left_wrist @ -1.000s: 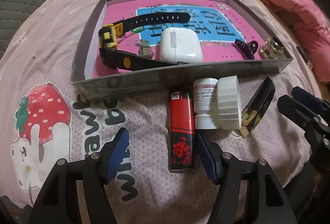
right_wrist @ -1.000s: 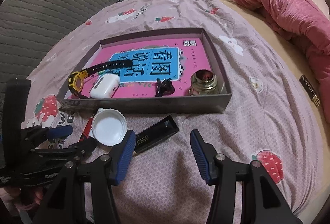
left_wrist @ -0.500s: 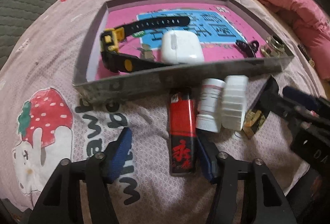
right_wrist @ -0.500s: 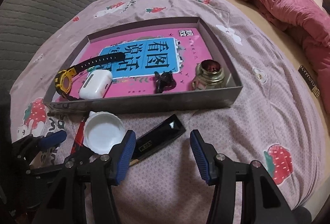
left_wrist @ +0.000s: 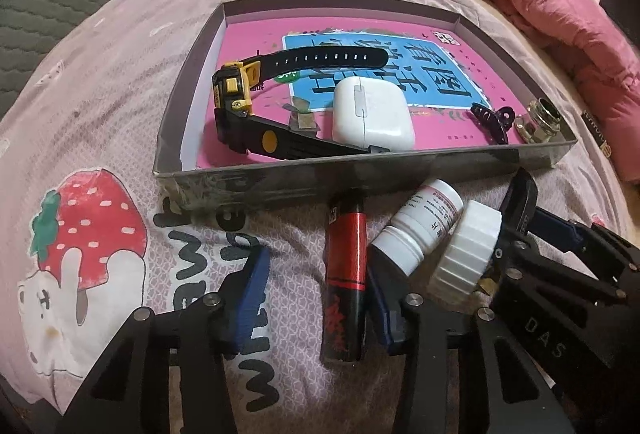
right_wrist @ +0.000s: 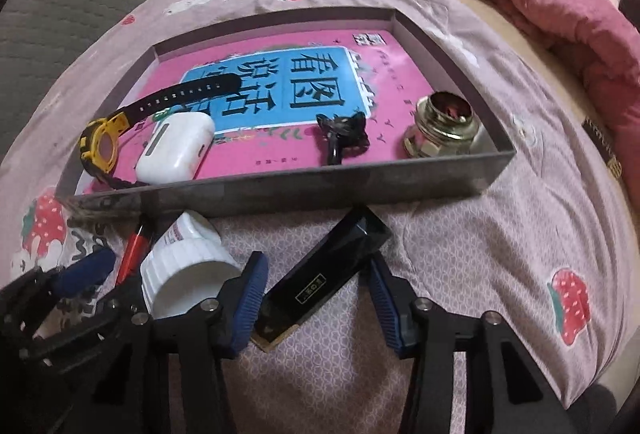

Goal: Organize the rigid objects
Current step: 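Grasp the black rectangular case with the right tool while the left tool grasps the red lighter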

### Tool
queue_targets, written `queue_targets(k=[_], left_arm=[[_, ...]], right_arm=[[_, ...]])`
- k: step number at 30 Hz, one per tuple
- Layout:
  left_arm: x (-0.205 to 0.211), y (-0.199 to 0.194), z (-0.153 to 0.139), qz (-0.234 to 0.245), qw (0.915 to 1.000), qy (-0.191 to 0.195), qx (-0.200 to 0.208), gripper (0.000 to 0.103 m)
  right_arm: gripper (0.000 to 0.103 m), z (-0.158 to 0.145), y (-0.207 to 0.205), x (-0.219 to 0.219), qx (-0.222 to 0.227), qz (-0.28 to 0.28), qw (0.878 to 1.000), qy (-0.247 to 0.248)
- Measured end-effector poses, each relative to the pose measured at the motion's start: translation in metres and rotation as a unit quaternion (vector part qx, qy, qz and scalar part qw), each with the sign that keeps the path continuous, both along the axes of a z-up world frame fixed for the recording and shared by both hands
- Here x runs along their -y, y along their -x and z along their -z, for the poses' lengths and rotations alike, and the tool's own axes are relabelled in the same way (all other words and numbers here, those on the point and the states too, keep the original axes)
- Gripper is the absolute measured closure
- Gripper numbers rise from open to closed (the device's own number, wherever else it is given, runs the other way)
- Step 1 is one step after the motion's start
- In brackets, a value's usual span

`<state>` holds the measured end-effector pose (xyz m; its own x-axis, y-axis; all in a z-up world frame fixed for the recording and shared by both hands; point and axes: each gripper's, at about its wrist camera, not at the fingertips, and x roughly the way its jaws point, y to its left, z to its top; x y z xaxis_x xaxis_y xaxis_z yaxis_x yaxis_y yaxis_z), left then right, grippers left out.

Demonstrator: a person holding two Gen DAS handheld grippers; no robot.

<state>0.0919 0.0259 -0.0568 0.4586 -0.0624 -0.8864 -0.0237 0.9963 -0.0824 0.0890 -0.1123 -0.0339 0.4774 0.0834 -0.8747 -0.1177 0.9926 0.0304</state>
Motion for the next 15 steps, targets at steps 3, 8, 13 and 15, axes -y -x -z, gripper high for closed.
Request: queue_targets(k=[3,8,13,15], left_arm=[[-0.005,0.0,0.001,-0.01,0.9998,0.018,-0.002,0.055],[-0.007,0.002,0.001,-0.012,0.9996,0.027,-0.002,0.056],[-0.009,0.003,0.0,-0.015,0.9994,0.031,-0.001,0.059],[-0.011,0.003,-0.001,-0.017,0.9993,0.034,-0.002,0.064]], right_arm=[[0.059,0.001,0.003,0.003,0.005,-0.013,1.0,0.0],[0.064,0.0,0.009,0.012,0.006,-0.027,1.0,-0.008],[0.071,-0.004,0.012,0.026,0.005,-0.038,0.999,-0.025],[0.074,-0.005,0.014,0.031,0.01,-0.048,0.998,-0.028]])
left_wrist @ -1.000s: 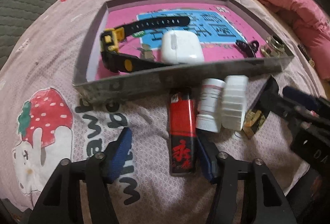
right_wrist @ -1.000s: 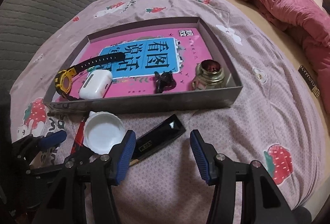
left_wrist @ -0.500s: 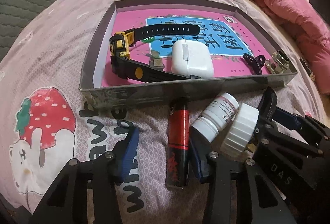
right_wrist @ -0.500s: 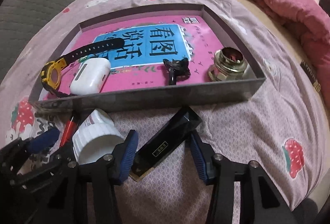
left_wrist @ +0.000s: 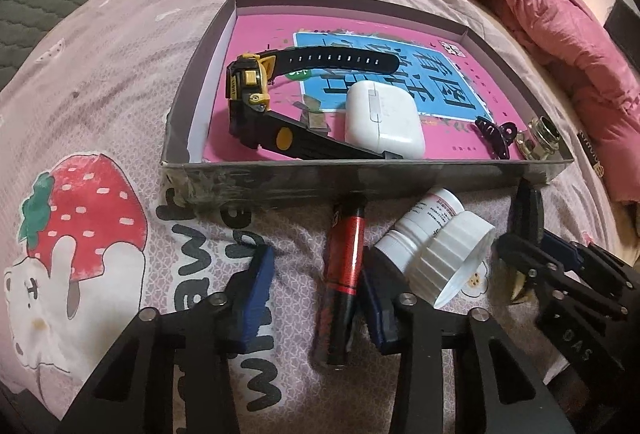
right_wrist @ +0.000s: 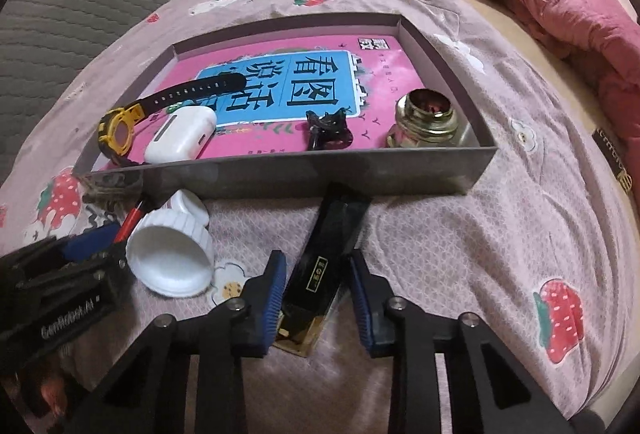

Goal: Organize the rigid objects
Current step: 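Grasp the black rectangular case with the right tool while the left tool grasps the red lighter, then lift the red lighter with the left tool while the right tool lifts the black case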

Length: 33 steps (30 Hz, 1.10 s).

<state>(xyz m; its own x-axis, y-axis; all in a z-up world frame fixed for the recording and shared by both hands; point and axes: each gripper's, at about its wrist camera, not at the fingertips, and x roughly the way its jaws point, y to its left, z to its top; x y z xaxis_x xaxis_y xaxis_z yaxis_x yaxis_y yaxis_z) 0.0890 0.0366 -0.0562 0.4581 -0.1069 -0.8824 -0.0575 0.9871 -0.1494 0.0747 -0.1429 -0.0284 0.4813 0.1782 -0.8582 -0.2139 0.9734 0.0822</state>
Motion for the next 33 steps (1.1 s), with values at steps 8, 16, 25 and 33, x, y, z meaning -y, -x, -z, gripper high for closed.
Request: queue_targets(k=[8,16,25,33], left_arm=[[-0.001,0.005,-0.004,0.01,0.9996,0.025,-0.001,0.09],[-0.009,0.009,-0.005,0.006,0.9987,0.051,0.0,0.092],[-0.014,0.015,-0.014,0.002,0.9979,0.064,0.011,0.093],[-0.015,0.023,-0.03,0.005,0.9972,0.07,0.028,0.093]], right_arm=[[0.079,-0.008,-0.001,0.022,0.005,-0.002,0.999,-0.039],[0.079,-0.009,0.0,0.023,0.012,-0.011,0.999,-0.038],[0.079,-0.015,0.006,0.023,0.019,-0.021,0.998,-0.052],[0.079,-0.02,0.009,0.019,0.026,-0.028,0.998,-0.054]])
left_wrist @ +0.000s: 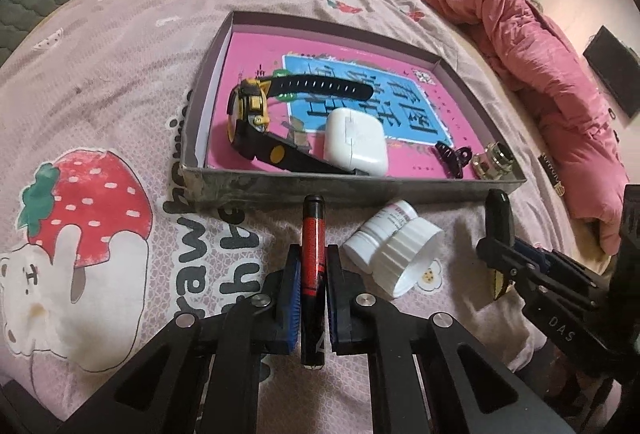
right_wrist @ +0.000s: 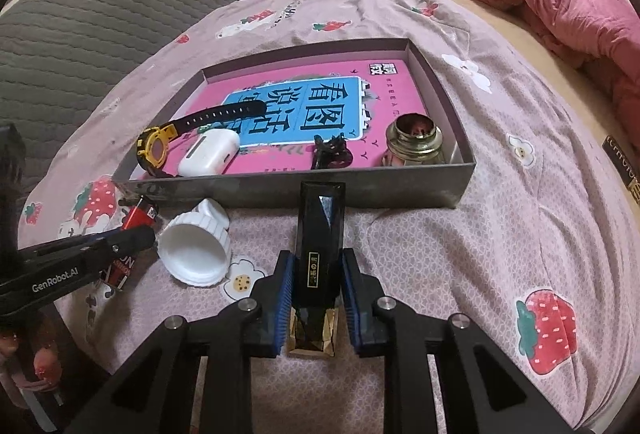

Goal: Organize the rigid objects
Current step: 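Lift the red lighter with the left tool while the right tool lifts the black case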

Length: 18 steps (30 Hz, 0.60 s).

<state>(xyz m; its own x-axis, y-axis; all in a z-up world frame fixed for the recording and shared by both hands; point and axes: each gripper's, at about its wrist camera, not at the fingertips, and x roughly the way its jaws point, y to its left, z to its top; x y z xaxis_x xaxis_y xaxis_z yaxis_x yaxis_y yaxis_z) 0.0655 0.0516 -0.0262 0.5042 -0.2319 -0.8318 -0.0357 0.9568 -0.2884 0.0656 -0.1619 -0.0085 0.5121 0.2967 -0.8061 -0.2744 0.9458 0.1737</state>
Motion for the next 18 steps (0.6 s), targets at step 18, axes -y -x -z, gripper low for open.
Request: queue_targets(k=[18], left_arm=[[0.003,0.01,-0.029,-0.001,0.9995,-0.018,0.026,0.093]], right_arm=[[0.079,-0.019,0.006,0.001,0.03,-0.003,0.999,-0.011]])
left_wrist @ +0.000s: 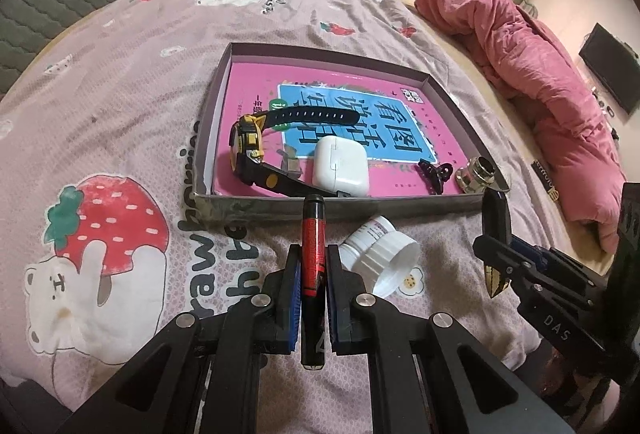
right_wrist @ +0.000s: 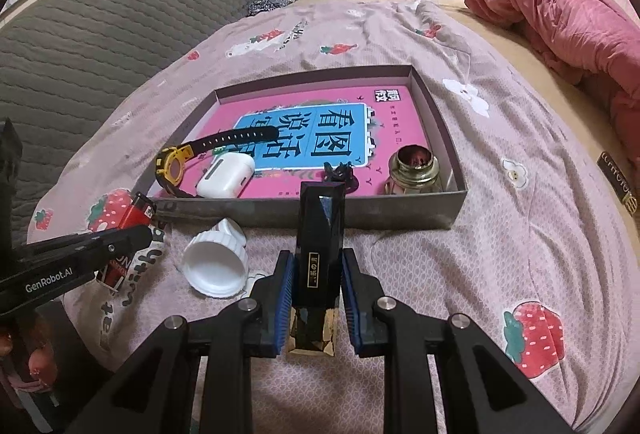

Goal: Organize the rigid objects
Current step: 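Lift the red lighter with the left tool while the right tool lifts the black case, then carry the lighter over the tray with the left tool while the right tool carries the black case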

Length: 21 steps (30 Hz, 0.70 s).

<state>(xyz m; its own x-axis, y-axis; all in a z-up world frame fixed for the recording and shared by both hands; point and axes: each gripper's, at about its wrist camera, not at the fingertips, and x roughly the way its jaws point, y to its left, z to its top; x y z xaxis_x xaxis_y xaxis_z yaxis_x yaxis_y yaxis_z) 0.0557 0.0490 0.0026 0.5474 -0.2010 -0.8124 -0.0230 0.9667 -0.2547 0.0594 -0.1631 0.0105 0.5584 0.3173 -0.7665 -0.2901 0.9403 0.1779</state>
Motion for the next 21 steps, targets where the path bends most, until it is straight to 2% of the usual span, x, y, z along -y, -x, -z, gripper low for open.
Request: queue_targets(k=[21], left_arm=[[0.0,0.0,-0.022,-0.007,0.9996,0.009,0.025,0.093]], right_arm=[[0.079,-0.022,-0.002,0.005,0.03,0.011,0.999,-0.013]])
